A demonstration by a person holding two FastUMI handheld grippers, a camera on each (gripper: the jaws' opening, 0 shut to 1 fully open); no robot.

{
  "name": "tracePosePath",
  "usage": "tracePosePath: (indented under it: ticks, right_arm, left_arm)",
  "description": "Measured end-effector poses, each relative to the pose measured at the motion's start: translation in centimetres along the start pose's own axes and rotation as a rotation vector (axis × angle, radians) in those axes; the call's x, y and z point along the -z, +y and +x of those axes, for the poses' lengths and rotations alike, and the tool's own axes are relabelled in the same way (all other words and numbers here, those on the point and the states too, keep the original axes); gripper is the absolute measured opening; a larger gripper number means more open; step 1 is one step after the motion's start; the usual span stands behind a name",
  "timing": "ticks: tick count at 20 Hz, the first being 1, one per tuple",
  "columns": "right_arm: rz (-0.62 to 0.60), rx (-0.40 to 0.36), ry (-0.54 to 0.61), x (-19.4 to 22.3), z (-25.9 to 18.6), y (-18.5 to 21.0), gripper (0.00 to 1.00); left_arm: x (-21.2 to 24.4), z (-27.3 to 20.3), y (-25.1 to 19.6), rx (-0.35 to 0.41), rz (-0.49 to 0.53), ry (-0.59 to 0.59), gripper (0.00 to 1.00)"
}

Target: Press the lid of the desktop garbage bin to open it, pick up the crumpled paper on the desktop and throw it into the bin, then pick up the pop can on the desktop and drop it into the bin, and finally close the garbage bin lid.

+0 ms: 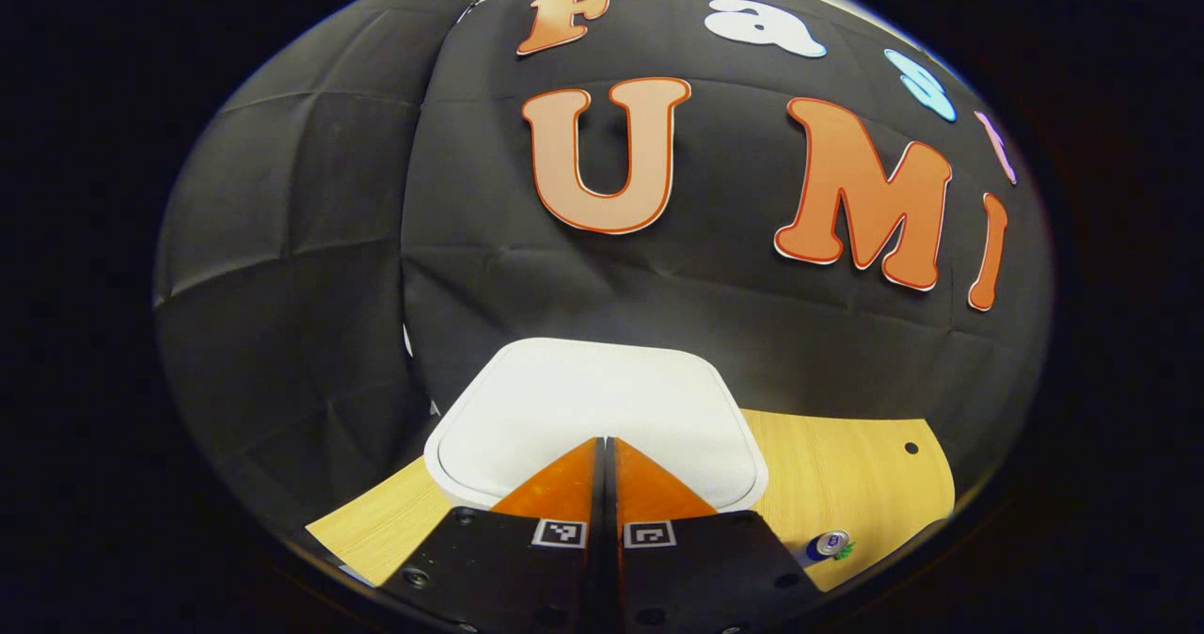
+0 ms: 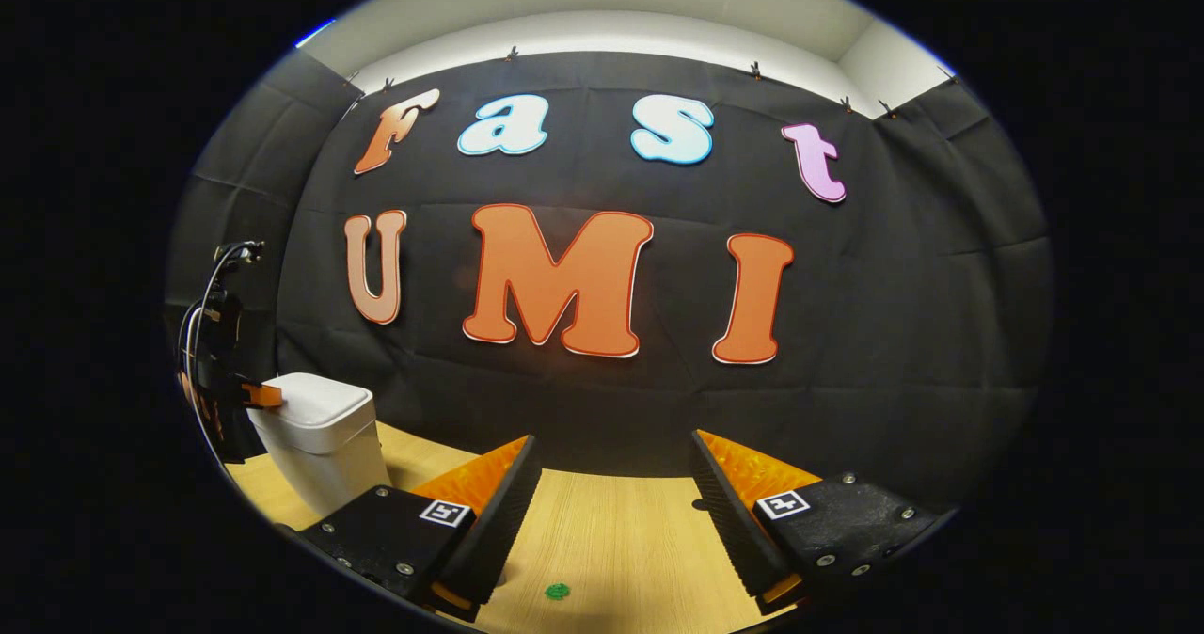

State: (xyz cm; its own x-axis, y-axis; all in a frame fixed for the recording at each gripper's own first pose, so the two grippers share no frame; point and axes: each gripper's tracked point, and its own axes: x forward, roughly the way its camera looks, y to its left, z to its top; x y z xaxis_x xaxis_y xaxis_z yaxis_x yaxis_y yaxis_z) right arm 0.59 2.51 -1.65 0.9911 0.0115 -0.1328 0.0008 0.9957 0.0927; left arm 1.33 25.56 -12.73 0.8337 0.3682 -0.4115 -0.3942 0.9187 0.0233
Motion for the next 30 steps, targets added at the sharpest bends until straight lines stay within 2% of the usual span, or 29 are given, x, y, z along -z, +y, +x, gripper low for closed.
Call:
tracePosePath:
  ticks: [5, 8, 11, 13, 16, 20, 21, 22, 23, 24, 26, 27, 29, 30]
  right_arm:
    - [0.002, -0.019, 0.000, 0.2, 0.1, 0.2, 0.94]
    - [0.011, -0.026, 0.008, 0.6, 0.2, 0.1, 0.94]
    - [0.014, -0.028, 0.016, 0.9, 0.4, 0.1, 0.94]
    - [0.013, -0.031, 0.023, 1.2, 0.5, 0.1, 0.94]
    - [0.005, -0.036, 0.027, 1.6, 0.5, 0.2, 0.94]
    - [0.038, -0.060, 0.047, 2.8, 0.1, 0.4, 0.94]
    - [0.055, -0.066, 0.056, 3.2, -0.1, 0.4, 0.94]
    - [0.068, -0.070, 0.066, 3.6, -0.1, 0.5, 0.94]
    - [0.077, -0.074, 0.073, 4.1, 0.0, 0.6, 0.94]
    - [0.080, -0.076, 0.078, 4.6, 0.1, 0.6, 0.94]
    - [0.091, -0.085, 0.093, 5.6, 0.3, 0.7, 0.94]
    - [0.097, -0.093, 0.104, 6.3, 0.4, 0.9, 0.94]
    - [0.093, -0.104, 0.127, 7.7, 0.6, 1.2, 0.94]
    - [0.088, -0.112, 0.137, 8.5, 0.8, 1.4, 0.95]
  left_arm:
    - [0.3, -0.6, 0.0, -0.014, 0.023, 0.018, 0.00]
    - [-1.4, -1.7, 0.2, -0.025, -0.009, -0.048, 0.01]
    - [-5.0, -3.6, -0.3, -0.022, -0.005, -0.190, 0.01]
    - [-6.7, -4.7, -0.2, -0.033, 0.007, -0.263, 0.09]
    - [-8.0, -5.9, -0.7, -0.030, 0.029, -0.310, 0.21]
    - [-8.8, -7.7, -2.0, 0.011, 0.013, -0.356, 0.26]
    - [-9.2, -8.4, -2.5, 0.025, 0.010, -0.372, 0.30]
    - [-9.5, -9.1, -3.0, 0.039, 0.010, -0.386, 0.40]
    - [-9.7, -9.8, -3.6, 0.052, 0.014, -0.401, 0.43]
    - [-10.0, -10.4, -4.3, 0.070, 0.017, -0.413, 0.56]
    - [-10.4, -11.6, -5.7, 0.103, 0.025, -0.428, 0.70]
    - [-10.5, -12.3, -6.3, 0.119, 0.029, -0.434, 0.70]
    - [-10.5, -13.6, -7.8, 0.150, 0.027, -0.452, 0.78]
    - [-10.6, -14.2, -8.3, 0.159, 0.026, -0.464, 0.86]
